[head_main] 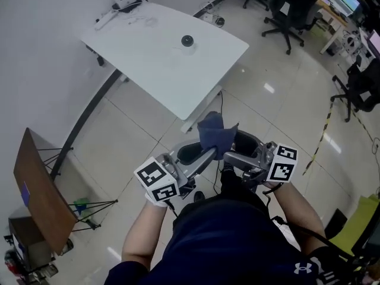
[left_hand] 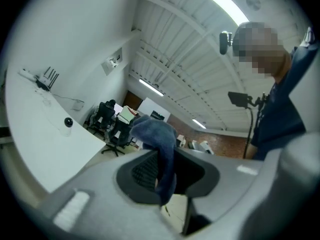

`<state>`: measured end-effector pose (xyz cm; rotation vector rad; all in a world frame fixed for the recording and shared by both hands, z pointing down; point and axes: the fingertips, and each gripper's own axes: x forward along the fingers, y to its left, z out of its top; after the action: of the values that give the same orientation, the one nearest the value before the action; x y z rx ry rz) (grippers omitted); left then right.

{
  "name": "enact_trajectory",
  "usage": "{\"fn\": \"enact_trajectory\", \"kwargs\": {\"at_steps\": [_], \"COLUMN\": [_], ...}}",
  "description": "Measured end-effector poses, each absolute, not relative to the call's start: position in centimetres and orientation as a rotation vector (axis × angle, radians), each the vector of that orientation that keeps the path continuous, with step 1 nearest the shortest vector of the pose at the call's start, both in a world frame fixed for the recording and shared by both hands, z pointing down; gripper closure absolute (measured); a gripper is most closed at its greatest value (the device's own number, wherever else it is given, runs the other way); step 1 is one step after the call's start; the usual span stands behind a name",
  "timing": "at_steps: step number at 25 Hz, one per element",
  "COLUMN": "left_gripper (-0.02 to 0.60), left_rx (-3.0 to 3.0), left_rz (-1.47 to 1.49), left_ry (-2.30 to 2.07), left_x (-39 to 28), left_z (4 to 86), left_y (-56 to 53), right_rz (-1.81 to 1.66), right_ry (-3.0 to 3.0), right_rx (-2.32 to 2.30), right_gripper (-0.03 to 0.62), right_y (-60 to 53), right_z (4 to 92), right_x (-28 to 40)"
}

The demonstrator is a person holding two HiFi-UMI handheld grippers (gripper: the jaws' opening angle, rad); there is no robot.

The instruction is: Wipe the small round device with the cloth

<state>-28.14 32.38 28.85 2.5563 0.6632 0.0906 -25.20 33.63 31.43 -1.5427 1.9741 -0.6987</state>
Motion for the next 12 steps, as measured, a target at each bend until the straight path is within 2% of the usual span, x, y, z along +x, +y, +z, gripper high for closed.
{"fn": "enact_trajectory", "kwargs": {"at_steps": [7, 8, 11, 12], "left_gripper": [0.502, 0.502, 0.498, 0.496], "left_rx": [2.446, 2.428, 2.367, 2.345], "left_rz": [0.091, 0.096, 0.085, 0.072], "left_ry": [0.836, 0.837, 0.776, 0.735], "left_x": [-19.4, -18.2, -15.1, -14.3], "left_z": [27.7, 27.8, 28.6, 28.9], "left_y": [31.3, 31.1, 29.6, 28.8], "right_rz": [-0.732, -0.737, -0.764, -0.776], "right_ry": [2.133, 2.135, 2.105, 2.098], "right_rx": [-1.119, -1.105, -1.09, -1.091], "right_gripper": [0.194, 0.232, 0.427, 0.466], "right_y": [29.3, 28.8, 27.3, 26.7], "right_z": [29.0, 29.0, 29.4, 29.6], "right_x": [-17.3, -16.0, -12.1, -11.2]}}
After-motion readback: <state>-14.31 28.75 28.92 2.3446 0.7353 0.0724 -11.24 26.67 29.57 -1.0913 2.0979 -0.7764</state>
